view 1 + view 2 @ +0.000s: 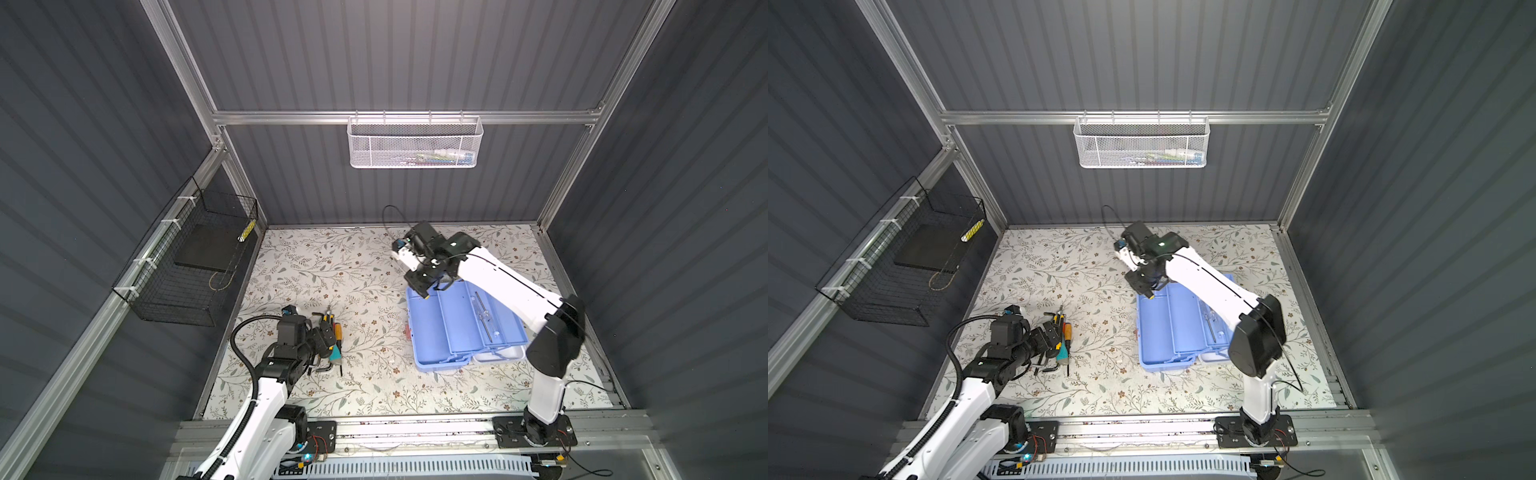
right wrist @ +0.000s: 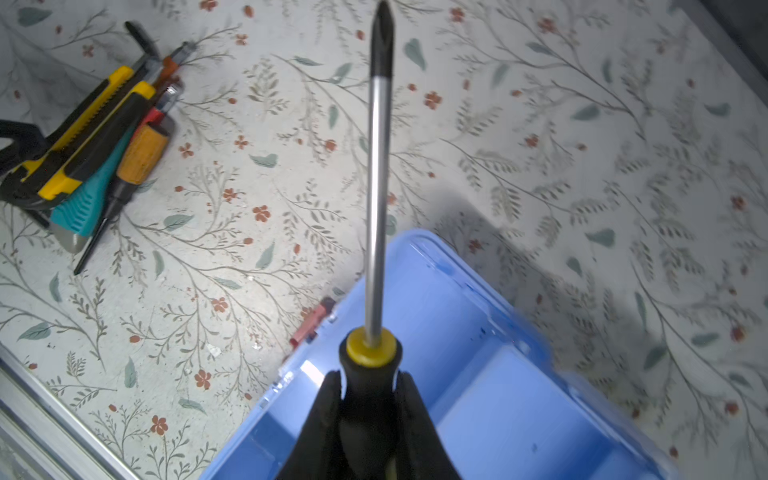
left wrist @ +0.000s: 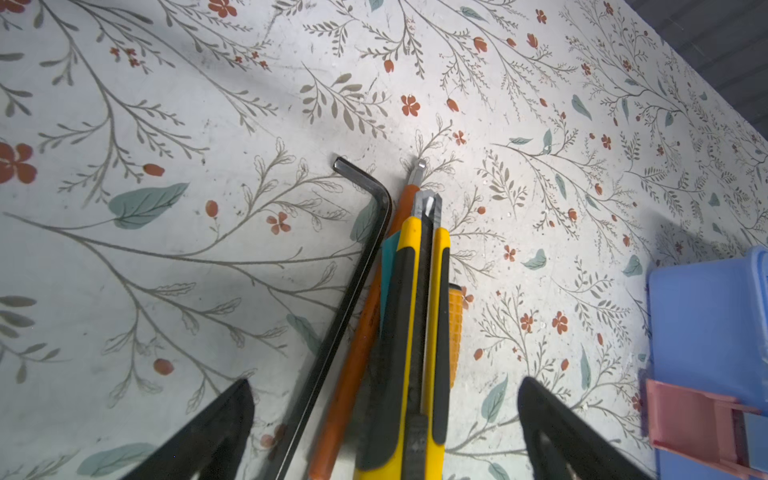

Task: Pack the tool kit
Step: 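Carry the black-and-yellow screwdriver into the tray compartment and release it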

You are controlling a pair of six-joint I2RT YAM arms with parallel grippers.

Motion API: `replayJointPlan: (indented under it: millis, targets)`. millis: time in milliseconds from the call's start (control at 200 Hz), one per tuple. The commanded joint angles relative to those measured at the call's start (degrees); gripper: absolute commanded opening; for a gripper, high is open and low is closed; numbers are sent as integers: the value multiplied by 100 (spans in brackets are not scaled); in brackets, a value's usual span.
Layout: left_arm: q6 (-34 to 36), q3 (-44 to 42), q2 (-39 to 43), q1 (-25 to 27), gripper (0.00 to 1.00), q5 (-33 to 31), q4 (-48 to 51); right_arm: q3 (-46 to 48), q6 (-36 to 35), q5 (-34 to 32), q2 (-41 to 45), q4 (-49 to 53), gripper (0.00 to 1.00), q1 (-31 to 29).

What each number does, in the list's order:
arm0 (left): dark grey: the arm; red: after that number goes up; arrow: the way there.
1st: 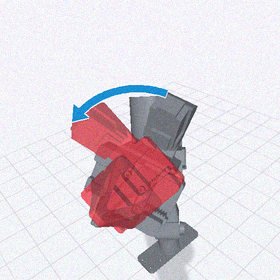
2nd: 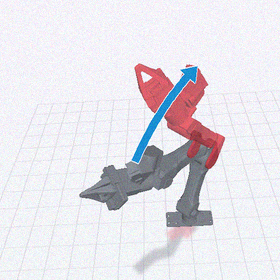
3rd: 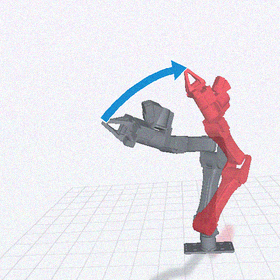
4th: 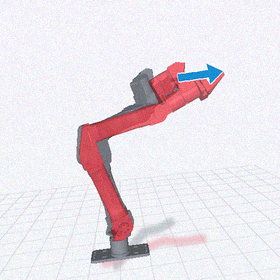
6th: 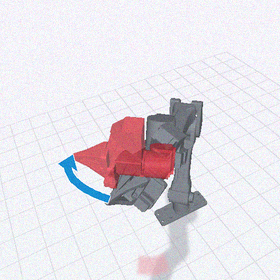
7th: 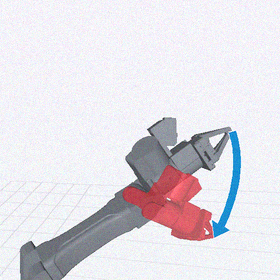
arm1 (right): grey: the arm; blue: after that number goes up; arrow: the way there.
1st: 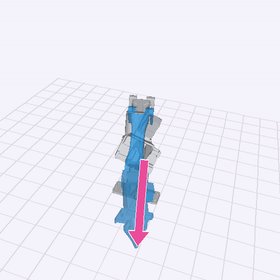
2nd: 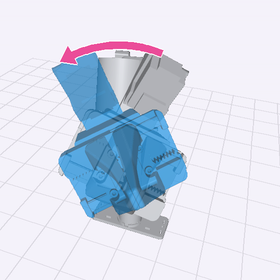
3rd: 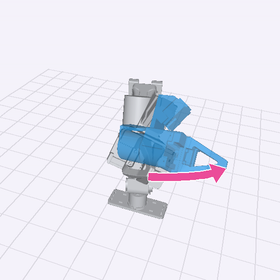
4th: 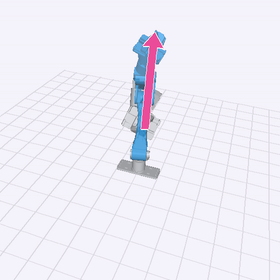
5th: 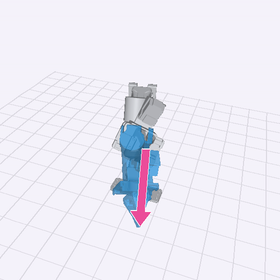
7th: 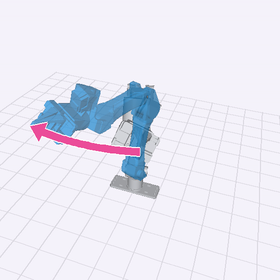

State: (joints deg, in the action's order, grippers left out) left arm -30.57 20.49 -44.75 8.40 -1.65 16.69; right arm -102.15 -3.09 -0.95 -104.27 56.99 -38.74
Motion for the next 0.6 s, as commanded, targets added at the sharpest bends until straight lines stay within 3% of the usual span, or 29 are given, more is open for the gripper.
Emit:
replayJointPlan:
  millis: [0,330,595]
  targets:
    - [2,-36,-28,-23,99,16,20,692,458,-488,635,190,0,443]
    - [-1,-2,-161,-23,99,24,12,2308,1071,-1420,2232,404,0,1522]
    - [-9,8,-198,-27,100,-18,33,3212,1258,-1094,2761,75,0,2050]
